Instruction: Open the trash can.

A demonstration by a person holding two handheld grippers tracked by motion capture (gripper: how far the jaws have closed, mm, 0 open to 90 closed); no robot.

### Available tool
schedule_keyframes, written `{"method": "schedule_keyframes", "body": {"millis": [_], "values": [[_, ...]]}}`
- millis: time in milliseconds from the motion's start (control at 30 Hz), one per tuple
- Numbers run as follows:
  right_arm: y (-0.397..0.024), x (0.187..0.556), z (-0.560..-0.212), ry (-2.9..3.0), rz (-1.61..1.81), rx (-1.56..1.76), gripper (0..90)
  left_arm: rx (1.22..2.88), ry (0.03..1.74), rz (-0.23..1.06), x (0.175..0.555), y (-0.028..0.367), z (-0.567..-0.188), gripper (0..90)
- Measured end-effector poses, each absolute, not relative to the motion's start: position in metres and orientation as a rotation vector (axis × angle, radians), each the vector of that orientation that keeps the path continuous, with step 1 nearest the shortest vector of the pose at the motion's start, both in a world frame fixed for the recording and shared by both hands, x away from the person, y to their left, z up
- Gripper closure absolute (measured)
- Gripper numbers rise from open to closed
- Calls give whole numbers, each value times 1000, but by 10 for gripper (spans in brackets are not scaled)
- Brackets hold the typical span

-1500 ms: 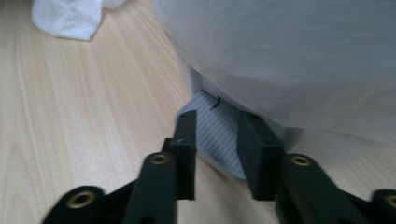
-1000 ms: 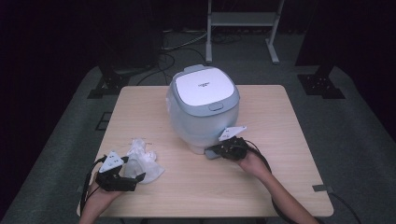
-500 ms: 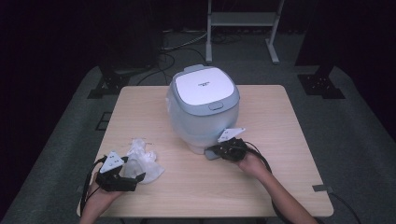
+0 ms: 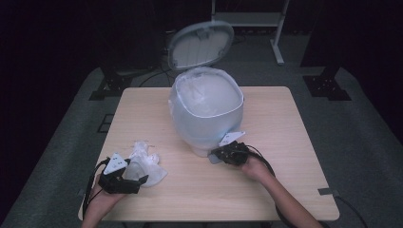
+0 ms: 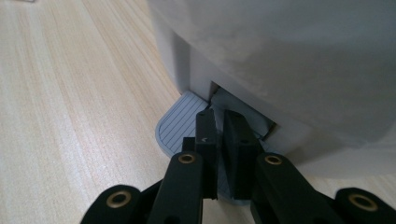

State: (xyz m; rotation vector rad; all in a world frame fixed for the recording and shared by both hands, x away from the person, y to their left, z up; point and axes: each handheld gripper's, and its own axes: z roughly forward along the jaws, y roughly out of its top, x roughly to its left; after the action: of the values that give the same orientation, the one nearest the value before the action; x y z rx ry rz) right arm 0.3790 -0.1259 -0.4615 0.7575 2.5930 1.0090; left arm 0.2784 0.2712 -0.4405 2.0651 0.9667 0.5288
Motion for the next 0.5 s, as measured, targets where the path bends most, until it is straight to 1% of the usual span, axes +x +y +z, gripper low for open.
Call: {"method": "schedule_keyframes", "body": {"millis": [300,333,367,467,500], "values": [[-125,380,-461,2606,1007,755,843,2110,976,535,288,268,-444,71],[-125,380,-460,2607,1006,758,843,2120,970,525,288,267,-445,93],[-125,380,-461,2608,1004,756,843,2136,955,513,288,266,-447,134],[-124,381,-460,2611,992,753,843,2189,948,491,290,264,-451,163],[-124,380,-460,2610,989,752,843,2202,935,489,290,264,-452,208]]}}
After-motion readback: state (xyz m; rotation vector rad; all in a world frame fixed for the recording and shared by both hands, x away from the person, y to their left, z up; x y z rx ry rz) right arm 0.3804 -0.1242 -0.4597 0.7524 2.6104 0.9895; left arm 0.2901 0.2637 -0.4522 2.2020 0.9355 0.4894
